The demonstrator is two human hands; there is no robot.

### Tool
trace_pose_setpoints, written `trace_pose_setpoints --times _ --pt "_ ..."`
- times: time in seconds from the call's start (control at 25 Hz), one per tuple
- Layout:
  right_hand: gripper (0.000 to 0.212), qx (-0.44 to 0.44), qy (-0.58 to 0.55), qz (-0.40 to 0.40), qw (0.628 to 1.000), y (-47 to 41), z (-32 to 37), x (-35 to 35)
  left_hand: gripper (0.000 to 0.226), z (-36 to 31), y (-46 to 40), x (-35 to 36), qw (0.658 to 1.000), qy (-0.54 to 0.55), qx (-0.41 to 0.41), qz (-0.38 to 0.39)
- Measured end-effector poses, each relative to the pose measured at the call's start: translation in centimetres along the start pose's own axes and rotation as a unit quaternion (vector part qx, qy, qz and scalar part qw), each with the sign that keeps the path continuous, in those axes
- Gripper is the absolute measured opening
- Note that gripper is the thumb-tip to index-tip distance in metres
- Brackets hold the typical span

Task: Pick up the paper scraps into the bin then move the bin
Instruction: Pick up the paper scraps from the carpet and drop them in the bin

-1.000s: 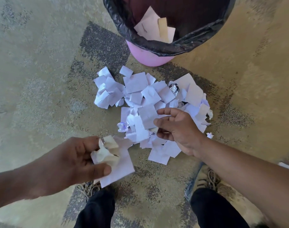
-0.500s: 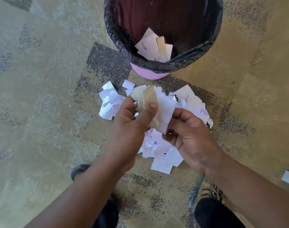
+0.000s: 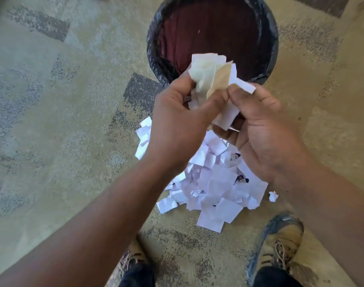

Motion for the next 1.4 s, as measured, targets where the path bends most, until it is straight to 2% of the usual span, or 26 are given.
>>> trace_pose_setpoints --times 0.08,0.2,0.28,0.44,0.56,0.64,0.72,0.84,0.92,1.0,1.04,1.12,1.2,1.28,1.32,1.4 --pt "0.013 -0.006 0.028 -0.027 0.999 -2.7 1.5 0.1 0.028 -1.5 -2.3 0.4 1.0 -0.005 -0.015 0.005" --pt "0.026 0.022 0.023 -0.053 0.998 -6.3 3.2 0.6 0.039 -2.4 -5.5 0.8 0.995 -0.046 -0.079 0.037" --pt "0.019 0.034 0.008 -0.055 0.998 -7.4 3.8 0.8 0.043 -2.4 -7.2 0.5 0.985 -0.073 -0.138 0.072" --pt "0.013 0.036 0.023 -0.054 0.998 -7.8 3.8 0.6 0.029 -2.3 -8.4 -0.7 0.974 -0.085 -0.191 0.089" --pt "0.01 0.016 0.033 -0.081 0.996 -7.6 2.3 -0.1 0.021 -1.8 -8.5 -1.5 0.979 -0.102 -0.168 0.058" --pt "0.012 -0.006 0.011 -0.081 0.997 -6.9 1.6 -0.4 0.02 -1.4 -8.0 -1.9 0.987 -0.104 -0.116 0.028" --pt "0.022 -0.035 0.033 -0.033 0.998 -5.8 1.0 -0.8 0.016 -0.8 -6.5 -2.2 0.994 -0.098 -0.047 0.003" --pt "0.031 -0.057 0.137 0.066 0.987 -3.4 -1.1 -1.5 0.021 2.7 -3.7 -2.9 0.991 -0.123 0.042 -0.024" --pt "0.03 -0.014 0.224 0.112 0.968 -2.3 -4.8 -2.7 0.02 8.6 -3.3 -4.2 0.985 -0.17 0.005 -0.031" --pt "0.024 0.066 0.303 0.124 0.943 -2.3 -9.9 -5.2 0.018 16.4 -3.5 -6.1 0.957 -0.266 -0.111 -0.017" --pt "0.022 0.115 0.34 0.119 0.926 -2.4 -12.5 -6.6 0.026 20.2 -3.3 -7.1 0.932 -0.308 -0.19 -0.004" --pt "0.042 0.211 0.388 0.108 0.89 -3.2 -16.8 -9.0 0.063 26.1 -2.4 -8.7 0.884 -0.352 -0.307 0.005" --pt "0.062 0.235 0.415 0.1 0.873 -4.2 -19.6 -9.9 0.093 29.1 -1.5 -8.7 0.866 -0.381 -0.324 -0.003" --pt "0.07 0.173 0.457 0.105 0.866 -5.4 -21.3 -9.3 0.108 30.4 -1.3 -7.8 0.865 -0.389 -0.317 -0.019" --pt "0.071 0.139 0.475 0.11 0.862 -6.0 -22.1 -8.7 0.109 30.9 -1.4 -7.2 0.866 -0.394 -0.307 -0.027" --pt "0.069 0.114 0.492 0.121 0.855 -6.8 -23.8 -7.4 0.097 31.3 -1.7 -6.4 0.873 -0.395 -0.281 -0.048"
Point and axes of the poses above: each hand's wrist, its own y-axis away from the middle knuckle, its own x-axis out of the palm, z = x × y, the point moved 4 cm from there along -y, towards the middle knuckle, and after that the axes turned 7 degrees about -x, right-handed, at the moved point
